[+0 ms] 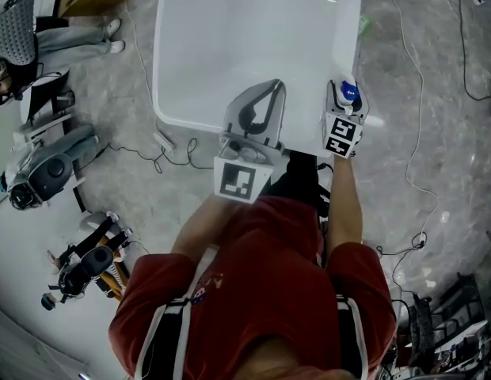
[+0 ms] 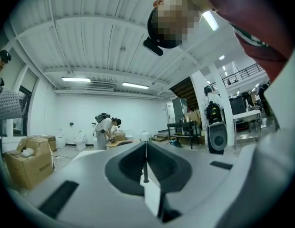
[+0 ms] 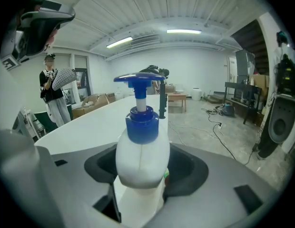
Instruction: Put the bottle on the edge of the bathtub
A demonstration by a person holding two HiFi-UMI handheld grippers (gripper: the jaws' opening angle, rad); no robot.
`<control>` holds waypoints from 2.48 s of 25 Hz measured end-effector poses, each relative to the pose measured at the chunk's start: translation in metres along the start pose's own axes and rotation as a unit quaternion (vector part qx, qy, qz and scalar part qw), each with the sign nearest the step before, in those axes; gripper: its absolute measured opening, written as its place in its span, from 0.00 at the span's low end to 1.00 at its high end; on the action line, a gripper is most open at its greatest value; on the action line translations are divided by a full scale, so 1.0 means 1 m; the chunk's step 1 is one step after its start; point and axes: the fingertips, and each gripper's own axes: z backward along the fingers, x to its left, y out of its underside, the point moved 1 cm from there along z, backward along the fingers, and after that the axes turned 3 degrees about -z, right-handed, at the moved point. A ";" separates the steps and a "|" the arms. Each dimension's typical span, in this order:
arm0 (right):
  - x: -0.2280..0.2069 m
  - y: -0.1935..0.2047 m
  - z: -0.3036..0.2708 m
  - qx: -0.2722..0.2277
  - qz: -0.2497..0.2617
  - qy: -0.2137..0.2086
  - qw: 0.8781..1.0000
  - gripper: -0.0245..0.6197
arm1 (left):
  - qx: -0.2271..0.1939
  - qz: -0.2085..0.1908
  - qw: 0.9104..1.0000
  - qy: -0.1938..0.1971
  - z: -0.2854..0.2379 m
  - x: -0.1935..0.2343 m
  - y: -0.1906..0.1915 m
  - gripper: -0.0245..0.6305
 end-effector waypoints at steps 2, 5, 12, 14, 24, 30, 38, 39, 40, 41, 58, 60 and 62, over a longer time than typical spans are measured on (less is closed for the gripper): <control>0.000 0.002 0.001 -0.003 0.002 0.000 1.000 0.46 | 0.000 -0.002 1.000 0.001 0.001 -0.002 0.000 0.06; 0.003 0.000 0.001 -0.008 0.009 0.002 1.000 0.46 | 0.001 0.000 1.000 0.002 0.002 -0.001 0.000 0.06; 0.008 0.007 0.000 0.008 0.006 -0.018 1.000 0.56 | 0.002 0.006 1.000 0.009 0.007 -0.005 0.000 0.06; 0.008 0.010 0.001 0.012 0.010 -0.018 1.000 0.58 | 0.003 0.007 1.000 0.009 0.010 -0.005 0.001 0.06; 0.011 -0.002 0.023 0.001 0.016 -0.006 1.000 0.60 | -0.012 0.018 1.000 0.012 0.020 -0.005 -0.008 0.06; 0.020 -0.027 0.049 -0.023 0.035 -0.006 0.999 0.61 | -0.033 0.027 0.999 0.012 0.025 -0.004 -0.022 0.06; 0.044 -0.058 0.090 -0.049 0.052 -0.007 0.997 0.62 | -0.058 0.035 0.998 0.016 0.032 0.006 -0.036 0.06; 0.046 -0.062 0.094 -0.053 0.054 -0.005 0.997 0.62 | -0.059 0.036 0.997 0.016 0.033 0.008 -0.037 0.06; 0.049 -0.067 0.099 -0.057 0.055 -0.002 0.997 0.62 | -0.060 0.037 0.997 0.017 0.034 0.011 -0.037 0.06; 0.053 -0.072 0.103 -0.062 0.056 0.001 0.996 0.62 | -0.059 0.038 0.997 0.017 0.035 0.014 -0.038 0.06; 0.091 -0.216 0.209 -0.239 0.053 0.065 0.967 0.62 | -0.110 0.042 0.990 0.078 0.039 0.040 -0.063 0.06; 0.096 -0.229 0.222 -0.258 0.055 0.069 0.962 0.62 | -0.114 0.038 0.989 0.088 0.041 0.039 -0.066 0.06; 0.100 -0.239 0.235 -0.273 0.058 0.074 0.957 0.62 | -0.117 0.034 0.988 0.098 0.044 0.036 -0.069 0.06</control>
